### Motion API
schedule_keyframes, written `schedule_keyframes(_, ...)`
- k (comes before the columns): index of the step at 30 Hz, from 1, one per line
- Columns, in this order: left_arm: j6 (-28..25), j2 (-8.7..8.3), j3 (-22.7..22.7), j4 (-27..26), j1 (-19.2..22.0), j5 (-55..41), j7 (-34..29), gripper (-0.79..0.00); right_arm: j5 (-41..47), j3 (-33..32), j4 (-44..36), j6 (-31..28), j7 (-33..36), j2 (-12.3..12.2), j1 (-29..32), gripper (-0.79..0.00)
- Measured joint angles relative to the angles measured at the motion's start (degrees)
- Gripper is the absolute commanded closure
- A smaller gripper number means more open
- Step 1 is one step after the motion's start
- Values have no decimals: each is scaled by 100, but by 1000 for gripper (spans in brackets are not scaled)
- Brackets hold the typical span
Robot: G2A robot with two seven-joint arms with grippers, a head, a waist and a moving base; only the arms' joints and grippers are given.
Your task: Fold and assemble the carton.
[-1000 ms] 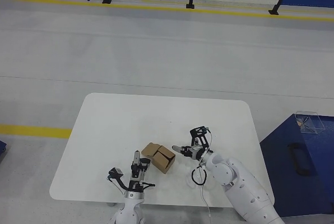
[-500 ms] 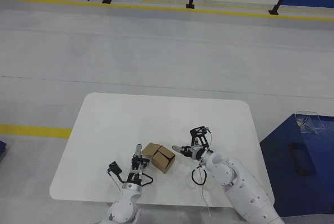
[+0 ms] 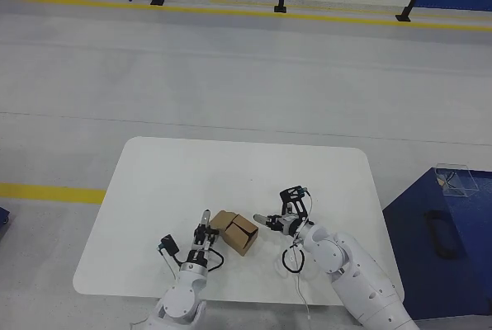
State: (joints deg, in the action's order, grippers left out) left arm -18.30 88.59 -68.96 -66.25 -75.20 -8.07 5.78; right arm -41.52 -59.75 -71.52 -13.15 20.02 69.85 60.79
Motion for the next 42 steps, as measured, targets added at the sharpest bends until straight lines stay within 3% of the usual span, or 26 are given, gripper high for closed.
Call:
schedule_keyframes(11,36,57,97,527,310,63,59,-259,0,0,0,0,0,0,0,-785)
schedule_keyframes(14,-12,62,106,593,347,84,4,0,0,0,0,0,0,0,0,-785)
schedule_keyframes(19,-280,64,136,579,313,194,-69,0,0,0,0,0,0,0,0,-785)
schedule_keyframes(26,-1345,41,164,229,-62,524,24,0,0,0,0,0,0,0,0,-785)
schedule_keyframes(36,-1061,46,125,98,-135,432,161,0,50,-117,-98,19,-7,-17,58,-785)
schedule_keyframes(42,-725,89,95,-749,-777,734,1434,0,76,-317,-183,75,180,-55,105,-785)
